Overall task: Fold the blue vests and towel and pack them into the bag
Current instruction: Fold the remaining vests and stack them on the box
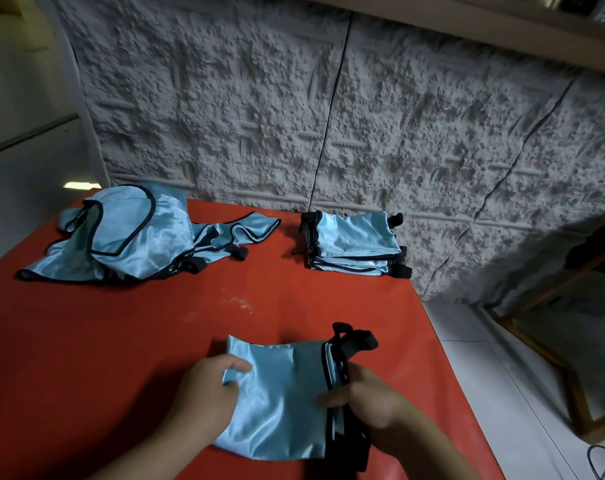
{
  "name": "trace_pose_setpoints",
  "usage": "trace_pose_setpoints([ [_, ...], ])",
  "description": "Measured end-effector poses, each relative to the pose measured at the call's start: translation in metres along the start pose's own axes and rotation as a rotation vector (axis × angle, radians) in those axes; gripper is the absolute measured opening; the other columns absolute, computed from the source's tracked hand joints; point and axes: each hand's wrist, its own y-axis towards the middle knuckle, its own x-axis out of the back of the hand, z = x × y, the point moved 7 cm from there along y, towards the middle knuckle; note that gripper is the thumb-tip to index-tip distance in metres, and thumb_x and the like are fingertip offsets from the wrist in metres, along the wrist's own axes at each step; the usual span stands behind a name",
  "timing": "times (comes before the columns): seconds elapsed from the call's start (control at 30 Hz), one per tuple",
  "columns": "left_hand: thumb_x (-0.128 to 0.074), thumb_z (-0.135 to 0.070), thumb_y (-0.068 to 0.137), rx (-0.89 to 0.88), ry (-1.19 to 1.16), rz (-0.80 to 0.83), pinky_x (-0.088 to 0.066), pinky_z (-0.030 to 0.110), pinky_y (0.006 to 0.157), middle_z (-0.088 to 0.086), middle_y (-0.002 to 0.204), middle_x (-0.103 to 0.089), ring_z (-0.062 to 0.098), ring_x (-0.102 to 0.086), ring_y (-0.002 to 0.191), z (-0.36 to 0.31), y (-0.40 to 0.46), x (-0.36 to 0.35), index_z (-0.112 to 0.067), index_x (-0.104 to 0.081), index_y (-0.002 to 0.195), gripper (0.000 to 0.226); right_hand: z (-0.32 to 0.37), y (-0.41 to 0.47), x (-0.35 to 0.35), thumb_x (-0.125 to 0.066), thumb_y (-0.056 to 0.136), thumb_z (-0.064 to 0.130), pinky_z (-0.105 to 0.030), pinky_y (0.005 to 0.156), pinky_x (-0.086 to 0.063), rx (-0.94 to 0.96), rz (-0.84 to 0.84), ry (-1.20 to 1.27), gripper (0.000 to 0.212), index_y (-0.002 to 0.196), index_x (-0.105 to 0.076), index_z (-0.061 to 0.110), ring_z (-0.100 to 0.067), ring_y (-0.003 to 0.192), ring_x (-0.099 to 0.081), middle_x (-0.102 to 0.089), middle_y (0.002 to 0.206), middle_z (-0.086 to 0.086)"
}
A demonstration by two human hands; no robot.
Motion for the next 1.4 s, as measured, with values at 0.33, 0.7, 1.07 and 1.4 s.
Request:
trace_pose_setpoints([
  [0.33,-0.068,0.008,0.073,-0.074,-0.256,0.227,-0.042,0.018,0.051,0.002,0.067,-0.070,0.009,-0.055,0.054,-0.069,0.048,-0.012,-0.035,-0.075,0.104,0.054,0.056,0.009,0.087,-0.069,0.080,-0.013,-0.041,0.074,-0.059,0.092,-0.163,0.078,0.033,0.112,-0.069,-0.005,-0.043,0.091,-0.073,-0.074,0.102,-0.027],
  [0.7,-0.070,0.006,0.077,-0.241,-0.355,0.245,-0.056,0.045,0.097,0.010,0.125,-0.066,0.027,-0.065,0.111,-0.194,0.248,-0.080,-0.028,-0.064,0.130,0.064,0.199,0.129,0.247,-0.060,0.082,-0.010,-0.062,0.088,-0.056,0.219,-0.474,-0.147,0.025,0.106,-0.067,-0.009,-0.041,0.086,-0.069,-0.070,0.102,-0.033],
  [1.07,-0.072,0.006,0.085,-0.108,-0.216,0.242,-0.062,0.048,0.081,0.012,0.123,-0.055,0.035,-0.063,0.105,-0.176,0.328,-0.130,-0.017,-0.059,0.136,0.058,0.198,0.216,0.284,-0.084,0.076,0.014,-0.033,0.069,-0.059,0.169,-0.826,-0.639,0.027,0.099,-0.072,0.008,-0.026,0.078,-0.067,-0.070,0.094,-0.010],
  [1.4,-0.084,-0.019,0.080,-0.200,-0.097,0.068,-0.063,0.040,0.078,0.005,0.106,-0.066,0.025,-0.072,0.087,-0.172,0.296,-0.077,-0.012,-0.066,0.118,0.043,0.209,0.164,0.249,-0.074,0.082,0.045,-0.033,0.055,-0.047,0.266,-1.082,-0.651,0.040,0.085,-0.059,0.007,-0.029,0.073,-0.062,-0.066,0.090,-0.017],
])
